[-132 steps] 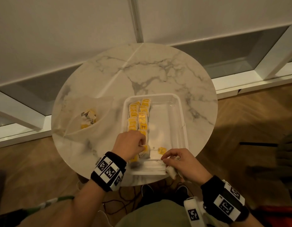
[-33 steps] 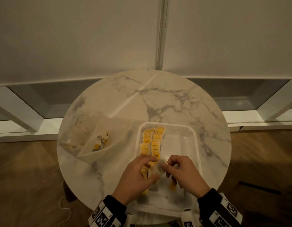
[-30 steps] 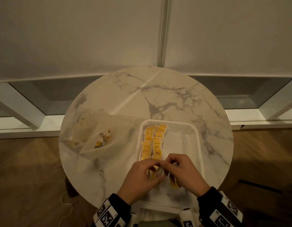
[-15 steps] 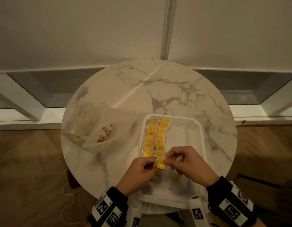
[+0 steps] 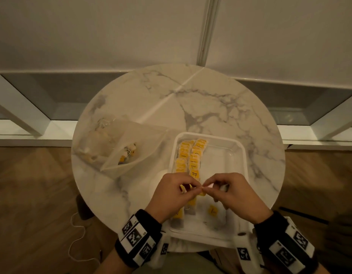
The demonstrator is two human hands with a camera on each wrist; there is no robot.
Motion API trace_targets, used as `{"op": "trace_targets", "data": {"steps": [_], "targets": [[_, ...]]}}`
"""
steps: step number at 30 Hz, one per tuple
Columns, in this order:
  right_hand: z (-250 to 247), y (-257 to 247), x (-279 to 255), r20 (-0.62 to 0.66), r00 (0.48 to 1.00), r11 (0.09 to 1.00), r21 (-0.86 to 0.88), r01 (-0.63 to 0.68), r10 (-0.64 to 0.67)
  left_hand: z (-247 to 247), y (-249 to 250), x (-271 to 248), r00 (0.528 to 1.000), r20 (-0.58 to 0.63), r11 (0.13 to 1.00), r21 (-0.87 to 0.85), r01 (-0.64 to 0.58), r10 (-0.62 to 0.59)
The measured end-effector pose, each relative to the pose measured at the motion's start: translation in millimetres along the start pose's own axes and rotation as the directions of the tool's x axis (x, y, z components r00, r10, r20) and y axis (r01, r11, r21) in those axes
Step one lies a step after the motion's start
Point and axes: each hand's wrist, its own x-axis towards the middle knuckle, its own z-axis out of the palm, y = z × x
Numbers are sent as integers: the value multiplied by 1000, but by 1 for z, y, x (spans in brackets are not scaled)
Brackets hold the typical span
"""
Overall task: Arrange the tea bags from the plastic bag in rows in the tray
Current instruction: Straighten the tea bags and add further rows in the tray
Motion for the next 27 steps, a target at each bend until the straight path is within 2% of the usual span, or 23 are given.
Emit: {"op": "trace_targets", "data": {"steps": [5, 11, 15, 19, 22, 27], "targets": [[4, 10, -7, 184, 982, 994, 94, -51, 33, -3, 9, 5, 995, 29, 982, -160, 96, -93], [10, 19, -14, 142, 987, 989, 122, -87, 69, -2, 10, 8, 989, 110, 984, -136, 112, -97], [14, 27, -17, 177, 976, 987, 84, -139, 123, -4, 9, 9, 975, 193, 993, -7, 117, -114], [12, 37, -22, 161, 968, 978, 54, -203, 192, -4, 1, 4, 909, 374, 976, 178, 126, -186], [10, 44, -25, 145, 967, 971, 92, -222, 208, 1, -2, 0, 844, 496, 958, 277, 70, -206], [14, 56, -29, 150, 963, 964, 112, -240, 222, 9, -7, 3, 788, 561, 912, 410, 1, -253]]}}
